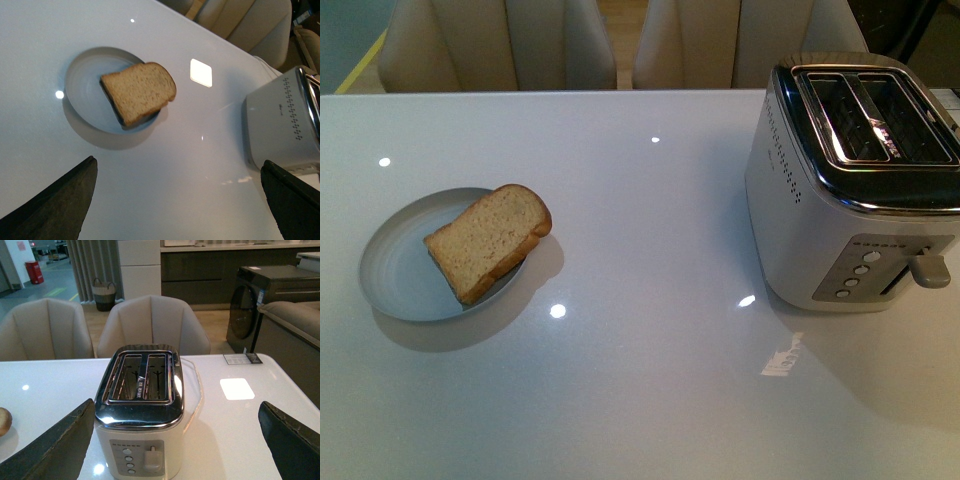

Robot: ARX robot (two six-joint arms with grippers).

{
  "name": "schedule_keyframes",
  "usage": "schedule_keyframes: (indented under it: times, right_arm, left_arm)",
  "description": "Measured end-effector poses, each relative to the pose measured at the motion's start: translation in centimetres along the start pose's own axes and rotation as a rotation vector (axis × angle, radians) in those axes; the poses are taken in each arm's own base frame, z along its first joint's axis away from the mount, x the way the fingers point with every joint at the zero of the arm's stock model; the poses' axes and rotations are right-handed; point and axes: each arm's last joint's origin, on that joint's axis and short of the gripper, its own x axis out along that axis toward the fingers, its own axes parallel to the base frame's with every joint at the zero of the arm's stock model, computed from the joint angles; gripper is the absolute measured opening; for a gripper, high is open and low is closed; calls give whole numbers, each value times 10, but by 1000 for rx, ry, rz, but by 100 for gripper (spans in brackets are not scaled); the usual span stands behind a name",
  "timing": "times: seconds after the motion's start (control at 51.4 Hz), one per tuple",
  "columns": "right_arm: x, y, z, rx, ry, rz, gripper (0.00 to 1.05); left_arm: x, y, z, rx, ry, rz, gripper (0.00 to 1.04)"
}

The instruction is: Left arm holds plate, right arm toasts bread

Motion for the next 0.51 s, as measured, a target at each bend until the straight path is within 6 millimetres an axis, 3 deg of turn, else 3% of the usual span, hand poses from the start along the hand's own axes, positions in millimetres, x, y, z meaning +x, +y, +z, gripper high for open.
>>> schedule_keyframes:
  times: [0.117,0.292,0.409,0.506]
  right_arm:
    - [0,0,0,0,0,0,96]
    - [0,0,0,0,0,0,96]
    - [0,0,0,0,0,0,96]
    - [0,0,0,0,0,0,96]
  left_arm:
    - [22,8,14,58,-28,17,97]
    - [84,31,41,106,-53,65,97]
    - [126,53,41,117,-11,138,97]
    - [163,77,27,97,91,204,97]
